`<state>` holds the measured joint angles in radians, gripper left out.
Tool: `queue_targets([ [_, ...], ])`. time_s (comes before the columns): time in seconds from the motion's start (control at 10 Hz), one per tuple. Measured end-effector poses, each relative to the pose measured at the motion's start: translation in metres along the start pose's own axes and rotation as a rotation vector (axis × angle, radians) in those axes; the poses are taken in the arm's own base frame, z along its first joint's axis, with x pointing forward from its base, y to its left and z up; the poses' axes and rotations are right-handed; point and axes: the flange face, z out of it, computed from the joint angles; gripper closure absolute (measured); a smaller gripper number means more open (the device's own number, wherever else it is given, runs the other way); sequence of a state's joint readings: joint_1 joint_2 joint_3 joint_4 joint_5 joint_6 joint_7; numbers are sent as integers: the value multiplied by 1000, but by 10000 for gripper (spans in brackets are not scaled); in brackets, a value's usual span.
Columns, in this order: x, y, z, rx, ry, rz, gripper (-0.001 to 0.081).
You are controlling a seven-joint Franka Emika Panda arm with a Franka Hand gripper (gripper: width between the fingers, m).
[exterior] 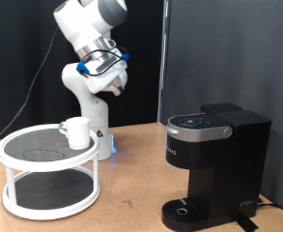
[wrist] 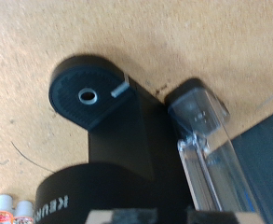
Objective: Make a cup of coffee with the keurig machine
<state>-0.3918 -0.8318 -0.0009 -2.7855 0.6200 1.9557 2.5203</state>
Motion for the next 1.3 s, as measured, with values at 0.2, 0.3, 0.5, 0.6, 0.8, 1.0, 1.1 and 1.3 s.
queue_targets([
  [0.2, 17, -11, -14, -6, -18, -33, 806],
  [0.3, 24, -13, -20, -19, -38, -50, 806],
  [0.5, 22, -11, -21, -17, -30, -47, 806],
  [0.6, 23, -12, -22, -17, -22, -48, 806],
  [0.8, 28, -19, -30, -20, -7, -58, 806],
  [1.0, 35, -34, -48, -11, -19, -78, 806],
  [1.1, 40, -44, -57, -12, -34, -64, 806],
  [1.3, 51, -65, -73, 0, -83, -21, 806],
])
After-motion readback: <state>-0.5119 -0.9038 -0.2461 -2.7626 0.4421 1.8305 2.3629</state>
